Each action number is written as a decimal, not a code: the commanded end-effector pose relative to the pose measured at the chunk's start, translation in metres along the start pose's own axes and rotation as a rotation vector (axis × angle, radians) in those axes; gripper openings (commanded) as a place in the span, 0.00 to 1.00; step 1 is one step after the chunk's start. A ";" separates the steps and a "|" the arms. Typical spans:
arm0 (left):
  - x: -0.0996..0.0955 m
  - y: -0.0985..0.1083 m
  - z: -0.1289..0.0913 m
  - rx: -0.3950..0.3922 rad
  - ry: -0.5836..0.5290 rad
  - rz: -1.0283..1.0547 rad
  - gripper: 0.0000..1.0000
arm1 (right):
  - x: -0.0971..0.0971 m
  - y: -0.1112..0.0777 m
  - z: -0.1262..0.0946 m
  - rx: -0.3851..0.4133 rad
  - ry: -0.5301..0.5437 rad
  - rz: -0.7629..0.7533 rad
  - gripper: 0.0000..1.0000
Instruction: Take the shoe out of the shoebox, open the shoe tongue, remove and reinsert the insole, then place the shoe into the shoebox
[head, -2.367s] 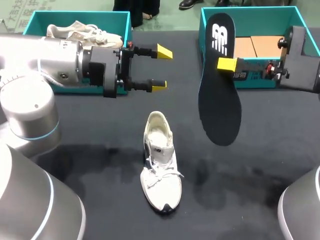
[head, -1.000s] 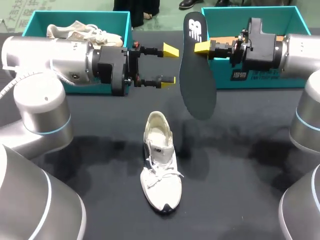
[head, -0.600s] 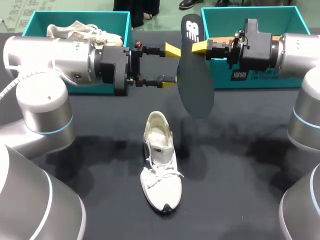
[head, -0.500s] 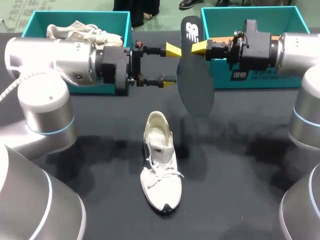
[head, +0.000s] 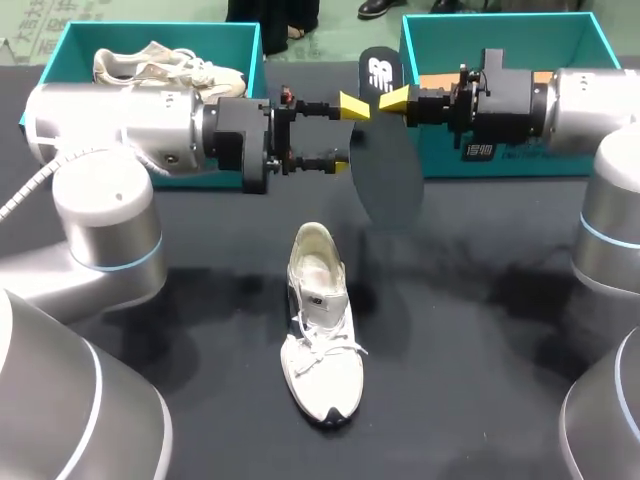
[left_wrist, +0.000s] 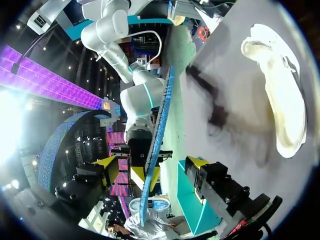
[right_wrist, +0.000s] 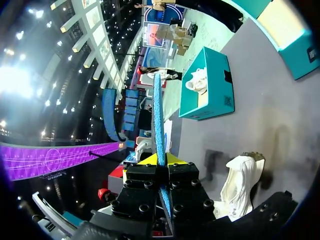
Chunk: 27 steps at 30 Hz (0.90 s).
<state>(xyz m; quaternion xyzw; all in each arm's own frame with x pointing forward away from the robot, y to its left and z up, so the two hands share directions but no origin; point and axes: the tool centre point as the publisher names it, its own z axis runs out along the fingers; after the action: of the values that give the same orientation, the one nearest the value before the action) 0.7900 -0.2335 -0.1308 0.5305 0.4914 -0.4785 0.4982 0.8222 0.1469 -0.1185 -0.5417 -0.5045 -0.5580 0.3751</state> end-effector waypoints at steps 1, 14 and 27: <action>0.001 0.005 0.007 0.006 0.004 0.005 0.73 | -0.005 0.018 0.018 0.031 0.002 0.003 0.00; 0.002 0.004 0.012 0.013 0.007 0.010 0.49 | -0.009 0.025 0.026 0.045 0.014 0.021 0.00; 0.007 0.013 0.008 -0.027 0.027 0.009 0.44 | -0.011 0.024 0.026 0.030 0.011 0.032 0.00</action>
<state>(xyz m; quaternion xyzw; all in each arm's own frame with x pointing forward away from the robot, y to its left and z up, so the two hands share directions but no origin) 0.8033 -0.2393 -0.1359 0.5325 0.4999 -0.4650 0.5004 0.8537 0.1634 -0.1281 -0.5395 -0.5031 -0.5467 0.3962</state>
